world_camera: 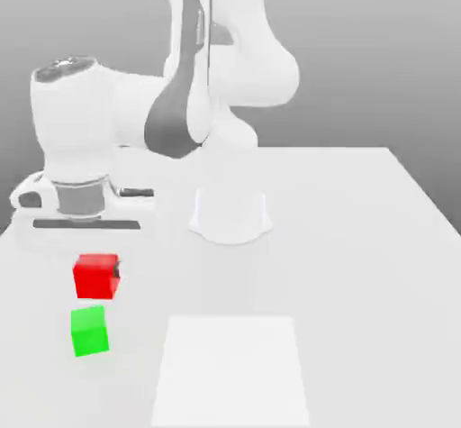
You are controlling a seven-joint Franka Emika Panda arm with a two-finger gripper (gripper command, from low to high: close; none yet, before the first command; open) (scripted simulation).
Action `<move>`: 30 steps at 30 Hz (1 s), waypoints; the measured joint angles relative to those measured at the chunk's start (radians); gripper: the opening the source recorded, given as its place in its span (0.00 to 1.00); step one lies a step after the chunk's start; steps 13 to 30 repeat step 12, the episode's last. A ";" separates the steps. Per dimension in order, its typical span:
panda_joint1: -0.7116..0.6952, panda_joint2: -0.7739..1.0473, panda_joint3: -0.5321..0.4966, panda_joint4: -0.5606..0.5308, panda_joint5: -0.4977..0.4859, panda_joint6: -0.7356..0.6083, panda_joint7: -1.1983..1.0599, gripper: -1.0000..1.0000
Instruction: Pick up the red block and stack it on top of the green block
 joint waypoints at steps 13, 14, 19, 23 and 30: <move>-0.026 0.208 0.061 0.015 0.183 0.181 -0.137 1.00; -0.026 0.208 0.061 0.015 0.183 0.181 -0.137 1.00; -0.026 0.208 0.061 0.015 0.183 0.181 -0.137 1.00; -0.026 0.208 0.061 0.015 0.183 0.181 -0.137 1.00; -0.026 0.208 0.061 0.015 0.183 0.181 -0.137 1.00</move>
